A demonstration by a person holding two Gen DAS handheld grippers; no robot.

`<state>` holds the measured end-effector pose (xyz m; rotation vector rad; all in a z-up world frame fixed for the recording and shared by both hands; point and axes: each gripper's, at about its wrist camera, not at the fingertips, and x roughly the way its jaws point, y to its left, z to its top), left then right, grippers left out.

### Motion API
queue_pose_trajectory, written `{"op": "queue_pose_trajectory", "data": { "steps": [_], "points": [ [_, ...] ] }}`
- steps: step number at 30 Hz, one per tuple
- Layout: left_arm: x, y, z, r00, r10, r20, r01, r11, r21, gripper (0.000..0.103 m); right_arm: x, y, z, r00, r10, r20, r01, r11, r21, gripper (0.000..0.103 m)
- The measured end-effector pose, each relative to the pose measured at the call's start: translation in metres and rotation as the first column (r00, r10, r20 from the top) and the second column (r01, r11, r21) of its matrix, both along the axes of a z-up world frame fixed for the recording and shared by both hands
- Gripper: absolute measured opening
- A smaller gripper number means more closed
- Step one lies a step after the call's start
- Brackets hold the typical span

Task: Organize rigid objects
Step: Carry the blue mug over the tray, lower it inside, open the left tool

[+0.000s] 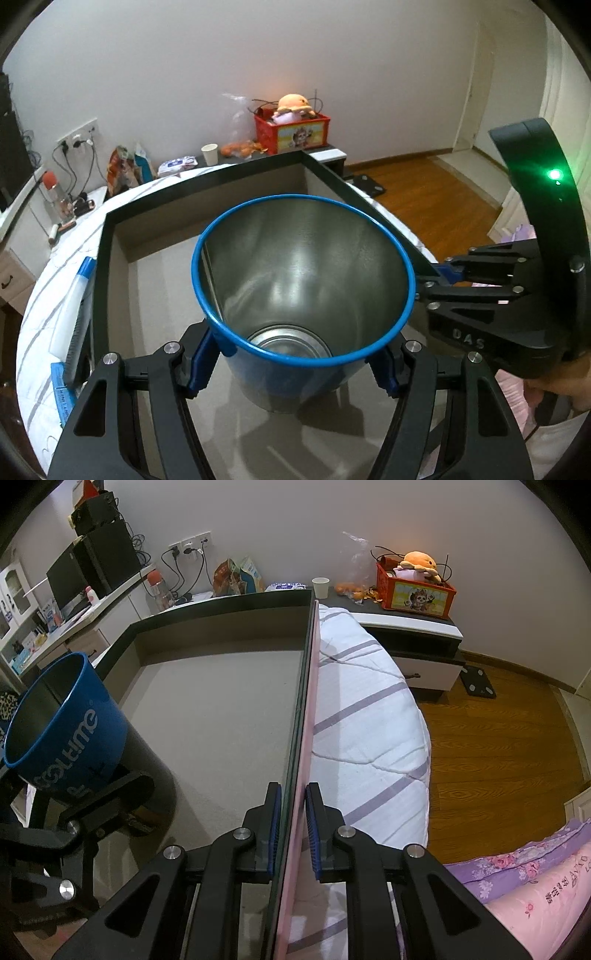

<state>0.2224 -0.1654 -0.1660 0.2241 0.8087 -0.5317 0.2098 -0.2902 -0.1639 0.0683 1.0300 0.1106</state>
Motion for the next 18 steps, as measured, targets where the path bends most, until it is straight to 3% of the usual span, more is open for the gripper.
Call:
{"op": "queue_pose_trajectory", "data": {
  "steps": [9, 13, 18],
  "points": [
    [-0.007, -0.005, 0.004, 0.999, -0.034, 0.039, 0.034, 0.999, -0.01, 0.071, -0.001, 0.001, -0.001, 1.0, -0.006, -0.007, 0.006, 1.0, -0.005, 0.014],
    [-0.014, 0.005, 0.01, 0.998, -0.022, 0.061, 0.022, 1.0, -0.013, 0.086, 0.0, 0.0, -0.001, 1.0, -0.009, -0.011, 0.009, 1.0, -0.005, 0.014],
    [-0.023, 0.023, 0.018, 0.998, -0.014, 0.068, 0.017, 0.998, -0.056, 0.087, 0.0, 0.003, 0.0, 1.0, -0.011, -0.015, 0.011, 1.0, -0.011, 0.014]
  ]
}}
